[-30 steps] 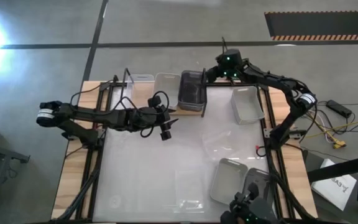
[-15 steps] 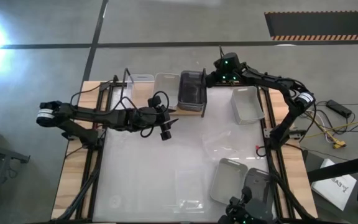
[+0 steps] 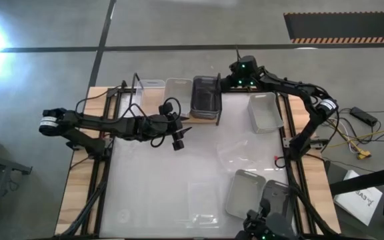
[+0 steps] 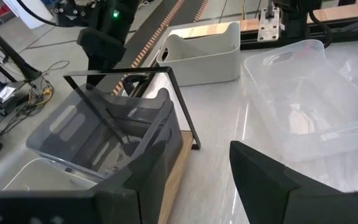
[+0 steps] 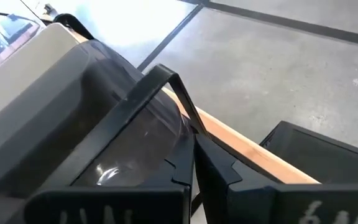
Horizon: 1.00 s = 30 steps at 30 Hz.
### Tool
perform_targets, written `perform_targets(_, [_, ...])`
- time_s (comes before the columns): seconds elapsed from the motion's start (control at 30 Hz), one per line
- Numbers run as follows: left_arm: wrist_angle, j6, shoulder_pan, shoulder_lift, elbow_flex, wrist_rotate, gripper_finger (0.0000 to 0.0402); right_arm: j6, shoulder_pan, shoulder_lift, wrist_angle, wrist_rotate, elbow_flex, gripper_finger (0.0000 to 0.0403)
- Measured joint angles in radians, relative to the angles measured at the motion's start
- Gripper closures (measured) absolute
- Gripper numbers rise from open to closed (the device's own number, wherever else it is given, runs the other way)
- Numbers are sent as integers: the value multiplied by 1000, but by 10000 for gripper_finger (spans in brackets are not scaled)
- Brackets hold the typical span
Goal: Stack baskets on shelf by color
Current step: Adjust the stacked black bins on the shelf
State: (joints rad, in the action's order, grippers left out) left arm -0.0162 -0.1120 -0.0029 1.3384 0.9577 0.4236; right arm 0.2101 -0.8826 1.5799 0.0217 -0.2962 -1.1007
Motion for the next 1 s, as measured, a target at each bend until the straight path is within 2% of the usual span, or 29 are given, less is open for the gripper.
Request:
perform_targets(0.2, [0, 0, 0, 0, 0, 0, 242, -22, -1, -55, 100, 46, 1, 394])
perform_targets(0.3, [0, 0, 0, 0, 0, 0, 242, -21, 10, -64, 122, 30, 31, 394])
perform_targets(0.57, [0, 0, 0, 0, 0, 0, 242, 26, 38, -52, -26, -2, 116, 394])
perform_targets(1.0, [0, 0, 0, 0, 0, 0, 242, 32, 41, -52, -68, -4, 114, 394])
